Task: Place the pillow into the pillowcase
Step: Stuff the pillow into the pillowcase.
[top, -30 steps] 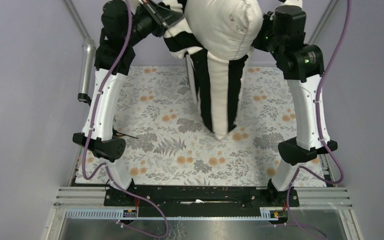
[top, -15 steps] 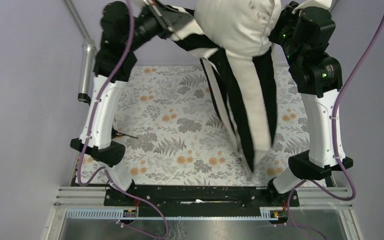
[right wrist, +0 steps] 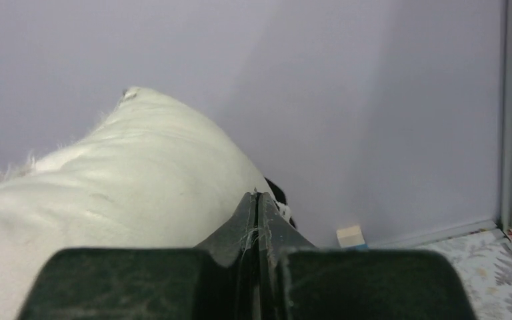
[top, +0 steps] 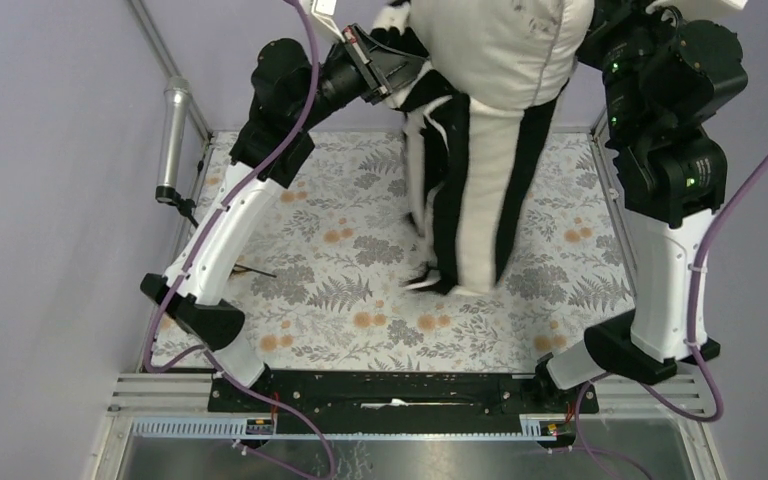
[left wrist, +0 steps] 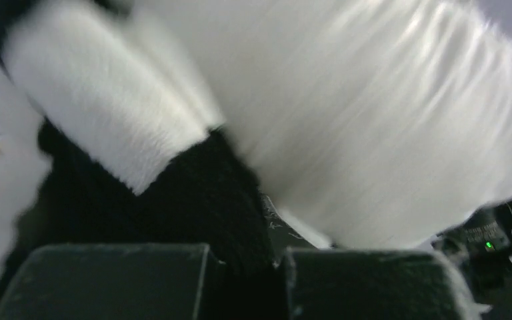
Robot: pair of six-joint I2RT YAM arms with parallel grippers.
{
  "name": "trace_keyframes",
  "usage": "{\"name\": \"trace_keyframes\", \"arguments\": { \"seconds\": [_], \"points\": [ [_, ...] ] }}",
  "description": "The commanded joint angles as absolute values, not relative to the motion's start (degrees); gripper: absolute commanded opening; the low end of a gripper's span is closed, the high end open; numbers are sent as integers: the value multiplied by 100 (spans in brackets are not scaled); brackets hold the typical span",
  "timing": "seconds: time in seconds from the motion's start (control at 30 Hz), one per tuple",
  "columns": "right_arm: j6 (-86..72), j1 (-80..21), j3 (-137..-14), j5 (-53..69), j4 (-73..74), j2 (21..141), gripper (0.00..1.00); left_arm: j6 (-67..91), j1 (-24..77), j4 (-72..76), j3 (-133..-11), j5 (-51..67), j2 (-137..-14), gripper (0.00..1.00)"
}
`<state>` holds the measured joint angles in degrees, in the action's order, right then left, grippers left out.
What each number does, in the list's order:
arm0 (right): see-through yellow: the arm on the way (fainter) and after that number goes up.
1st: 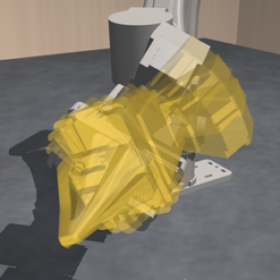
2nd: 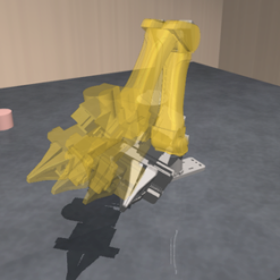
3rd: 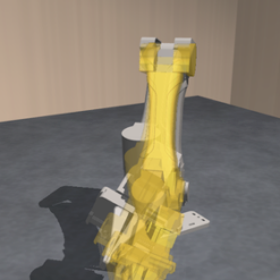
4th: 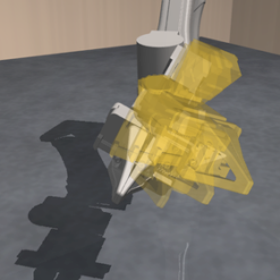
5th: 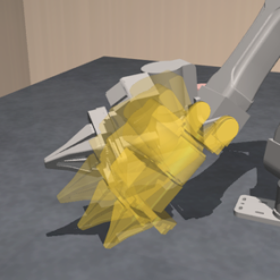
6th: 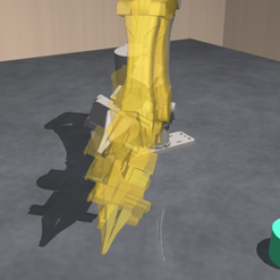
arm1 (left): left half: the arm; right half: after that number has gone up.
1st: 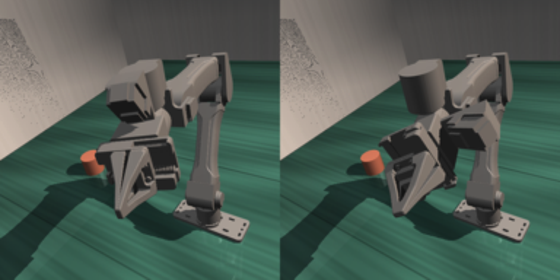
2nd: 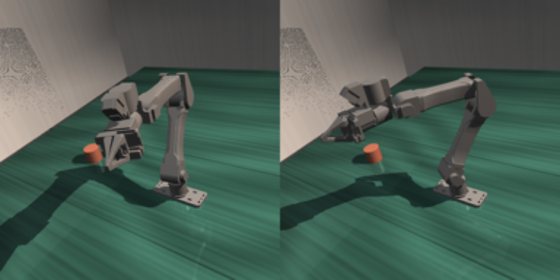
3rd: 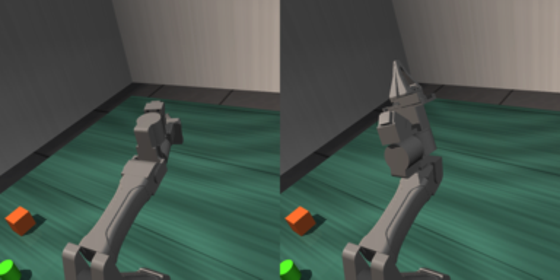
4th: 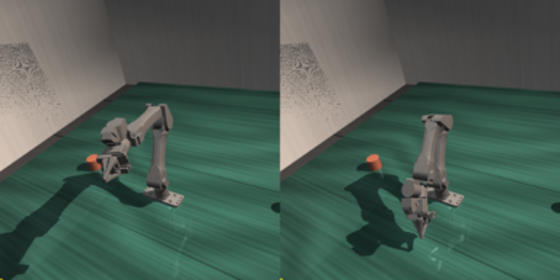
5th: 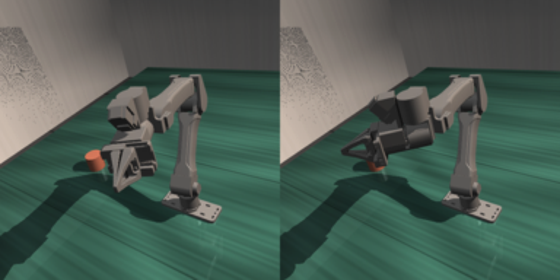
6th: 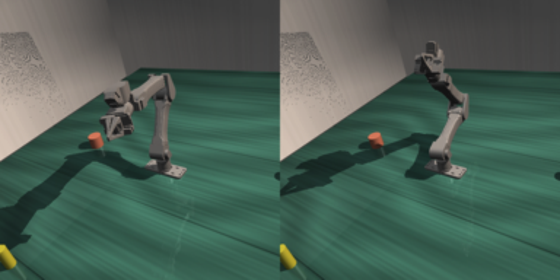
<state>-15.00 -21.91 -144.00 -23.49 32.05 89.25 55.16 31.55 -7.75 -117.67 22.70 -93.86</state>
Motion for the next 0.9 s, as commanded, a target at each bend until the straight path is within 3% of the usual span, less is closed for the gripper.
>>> {"name": "trace_keyframes", "arguments": {
  "seconds": [0.0, 0.07, 0.17, 0.27, 0.4, 0.43, 0.53, 0.63, 0.7, 0.77, 0.87],
  "points": [
    [-1673, -2136, -12828, -2483, 1684, 8096, 0, 4636, 3092, -1338, -13753, 1888, -9574, 0],
    [-1933, -2149, -11628, -2264, 1397, 7675, 0, 5071, 2525, -1137, -14821, 1804, -9724, 0],
    [-2008, -2145, -10971, -2298, 1257, 7350, 0, 6543, 1357, 354, -13720, 1928, -9350, 0],
    [-1553, -2137, -12053, -2612, 1423, 7644, 0, 6278, 1817, 8, -13396, 2348, -9652, 0],
    [-792, -2136, -15533, -3101, 1926, 8996, 0, 5044, 3412, -580, -11724, 2174, -9506, 0],
    [-638, -2135, -15883, -3185, 1884, 9204, 0, 5003, 3561, -568, -11495, 2234, -9493, 0],
    [-488, -2136, -14610, -3494, 1231, 8758, 0, 4722, 3787, -908, -11955, 2230, -9506, 0],
    [-986, -2137, -13167, -3113, 1324, 8225, 0, 4377, 3614, -1672, -13897, 1803, -9854, 0],
    [-1369, -2146, -12406, -2784, 1566, 7953, 0, 5168, 2672, -1306, -14654, 1934, -9942, 0],
    [-1773, -2153, -11453, -2439, 1405, 7459, 0, 6507, 1421, -70, -14054, 2190, -9783, 0],
    [-2176, -2172, -10605, -1976, 1189, 7024, 0, 6989, 795, 111, -14221, 2243, -10134, 0]
  ]
}}
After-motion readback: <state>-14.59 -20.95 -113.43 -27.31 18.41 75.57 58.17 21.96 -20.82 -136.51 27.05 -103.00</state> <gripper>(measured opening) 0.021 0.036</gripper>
